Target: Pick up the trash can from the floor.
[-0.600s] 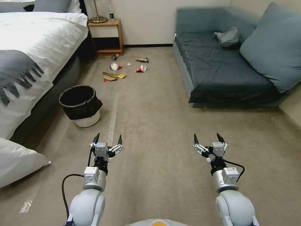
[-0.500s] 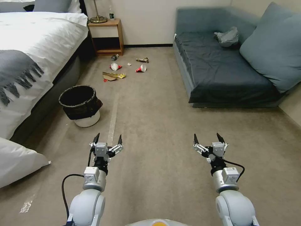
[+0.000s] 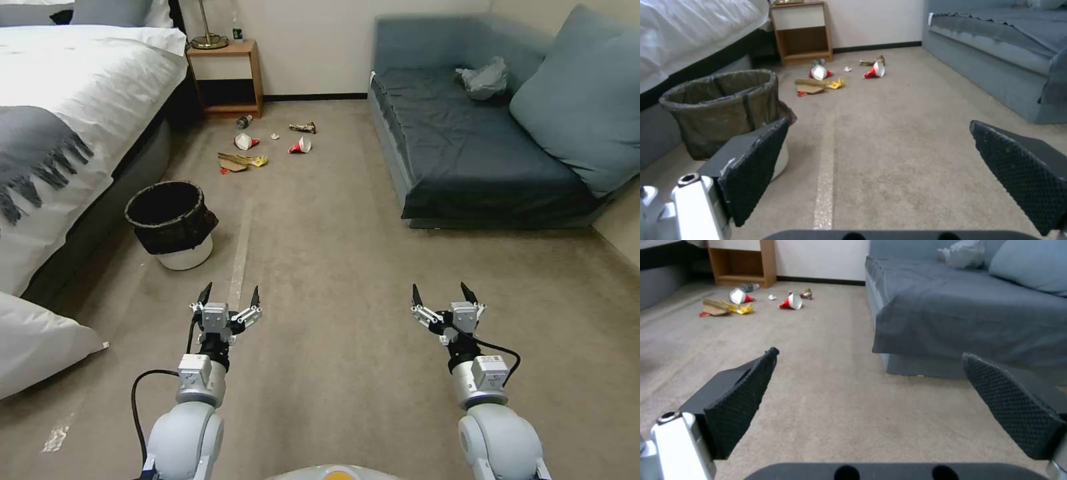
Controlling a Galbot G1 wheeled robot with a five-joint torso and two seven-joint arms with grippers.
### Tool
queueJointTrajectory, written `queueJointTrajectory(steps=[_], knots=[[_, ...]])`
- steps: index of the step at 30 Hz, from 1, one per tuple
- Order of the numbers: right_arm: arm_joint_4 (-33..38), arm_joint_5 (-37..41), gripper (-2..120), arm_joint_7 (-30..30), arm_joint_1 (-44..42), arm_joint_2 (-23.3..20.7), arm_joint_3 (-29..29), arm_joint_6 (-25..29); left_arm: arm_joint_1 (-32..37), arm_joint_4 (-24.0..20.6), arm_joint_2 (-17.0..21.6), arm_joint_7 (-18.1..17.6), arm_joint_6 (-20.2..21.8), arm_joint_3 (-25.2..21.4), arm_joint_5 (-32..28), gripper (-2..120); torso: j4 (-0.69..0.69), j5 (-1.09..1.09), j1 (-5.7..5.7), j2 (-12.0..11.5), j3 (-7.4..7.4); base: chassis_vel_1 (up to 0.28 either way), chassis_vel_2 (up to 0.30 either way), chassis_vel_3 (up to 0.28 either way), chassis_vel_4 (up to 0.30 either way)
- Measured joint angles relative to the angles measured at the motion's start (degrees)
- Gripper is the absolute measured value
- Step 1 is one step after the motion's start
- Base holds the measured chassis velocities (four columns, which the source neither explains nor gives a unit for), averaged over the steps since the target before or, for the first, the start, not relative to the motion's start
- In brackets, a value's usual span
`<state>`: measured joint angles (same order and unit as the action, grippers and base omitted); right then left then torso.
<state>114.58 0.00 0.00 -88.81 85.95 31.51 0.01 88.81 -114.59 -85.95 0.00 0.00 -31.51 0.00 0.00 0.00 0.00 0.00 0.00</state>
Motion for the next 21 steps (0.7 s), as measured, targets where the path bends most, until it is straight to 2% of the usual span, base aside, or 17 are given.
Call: queueJointTrajectory(steps=[14,16,17,19,20,21], knots=[[0.60,0.55,100,-1.07,-1.14,-0.11,0.54,0.52,-0.04,0.07,0.14,0.00,-0.06,-0.55,-0.60,99,0.03,0.02,0.00,0.00,0.00,0.000,0.000,0.000,0.000],[3.79,3.26,100,-6.08,-6.52,-0.90,3.23,3.54,-0.31,0.53,0.93,0.24,-0.71,-3.05,-3.18,97,-0.02,-0.06,0.00,0.00,0.00,0.000,0.000,0.000,0.000],[3.79,3.26,100,-6.08,-6.52,-0.90,3.23,3.54,-0.31,0.53,0.93,0.24,-0.71,-3.05,-3.18,97,-0.02,-0.06,0.00,0.00,0.00,0.000,0.000,0.000,0.000],[5.04,5.78,100,-9.01,-9.28,-1.41,4.65,5.01,-1.04,1.68,3.00,0.92,-2.50,-9.36,-9.67,97,-0.03,0.00,0.00,0.00,-0.01,0.000,0.000,0.000,0.000],[5.04,5.78,100,-9.01,-9.28,-1.41,4.65,5.01,-1.04,1.68,3.00,0.92,-2.50,-9.36,-9.67,97,-0.03,0.00,0.00,0.00,-0.01,0.000,0.000,0.000,0.000],[5.11,6.12,100,-9.32,-9.48,-1.44,4.73,5.09,-1.32,2.18,3.86,1.21,-3.23,-12.00,-12.37,97,0.00,-0.02,0.00,0.00,0.00,0.000,0.000,0.000,0.000]])
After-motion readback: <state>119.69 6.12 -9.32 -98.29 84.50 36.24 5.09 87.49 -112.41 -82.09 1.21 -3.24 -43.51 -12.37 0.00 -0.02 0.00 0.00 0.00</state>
